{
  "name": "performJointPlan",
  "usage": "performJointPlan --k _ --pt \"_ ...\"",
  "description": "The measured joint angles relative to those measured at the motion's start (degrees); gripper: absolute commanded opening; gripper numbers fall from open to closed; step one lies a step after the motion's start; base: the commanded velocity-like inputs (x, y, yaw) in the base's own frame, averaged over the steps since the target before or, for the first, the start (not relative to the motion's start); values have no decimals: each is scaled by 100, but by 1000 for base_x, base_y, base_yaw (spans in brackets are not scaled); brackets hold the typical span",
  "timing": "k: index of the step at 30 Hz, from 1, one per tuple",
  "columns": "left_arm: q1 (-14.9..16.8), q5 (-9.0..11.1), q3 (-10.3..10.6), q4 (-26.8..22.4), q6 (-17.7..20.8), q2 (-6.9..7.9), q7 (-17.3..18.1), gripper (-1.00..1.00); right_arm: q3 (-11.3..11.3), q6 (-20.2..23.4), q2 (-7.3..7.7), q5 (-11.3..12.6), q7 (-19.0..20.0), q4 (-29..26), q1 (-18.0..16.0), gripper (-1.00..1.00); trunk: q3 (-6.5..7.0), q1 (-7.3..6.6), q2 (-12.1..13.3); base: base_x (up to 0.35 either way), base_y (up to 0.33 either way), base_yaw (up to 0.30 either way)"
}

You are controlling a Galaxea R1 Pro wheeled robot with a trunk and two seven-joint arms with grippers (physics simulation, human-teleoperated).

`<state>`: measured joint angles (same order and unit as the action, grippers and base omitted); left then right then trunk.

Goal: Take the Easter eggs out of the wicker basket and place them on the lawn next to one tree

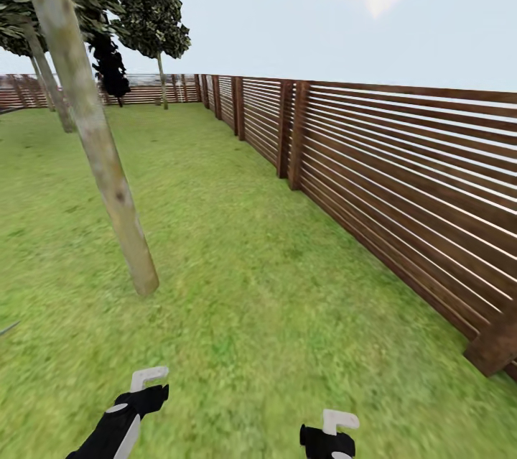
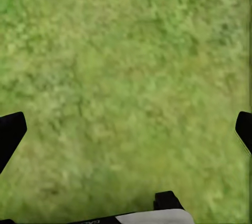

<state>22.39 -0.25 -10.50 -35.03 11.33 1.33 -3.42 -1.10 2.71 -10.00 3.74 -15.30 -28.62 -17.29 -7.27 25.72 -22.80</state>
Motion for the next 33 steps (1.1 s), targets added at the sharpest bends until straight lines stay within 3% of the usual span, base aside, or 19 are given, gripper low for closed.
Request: performJointPlan --k 33 --pt "-1 0 0 -1 1 0 0 100 0 0 0 0 2 1 -1 100 0 0 0 292 -208 97"
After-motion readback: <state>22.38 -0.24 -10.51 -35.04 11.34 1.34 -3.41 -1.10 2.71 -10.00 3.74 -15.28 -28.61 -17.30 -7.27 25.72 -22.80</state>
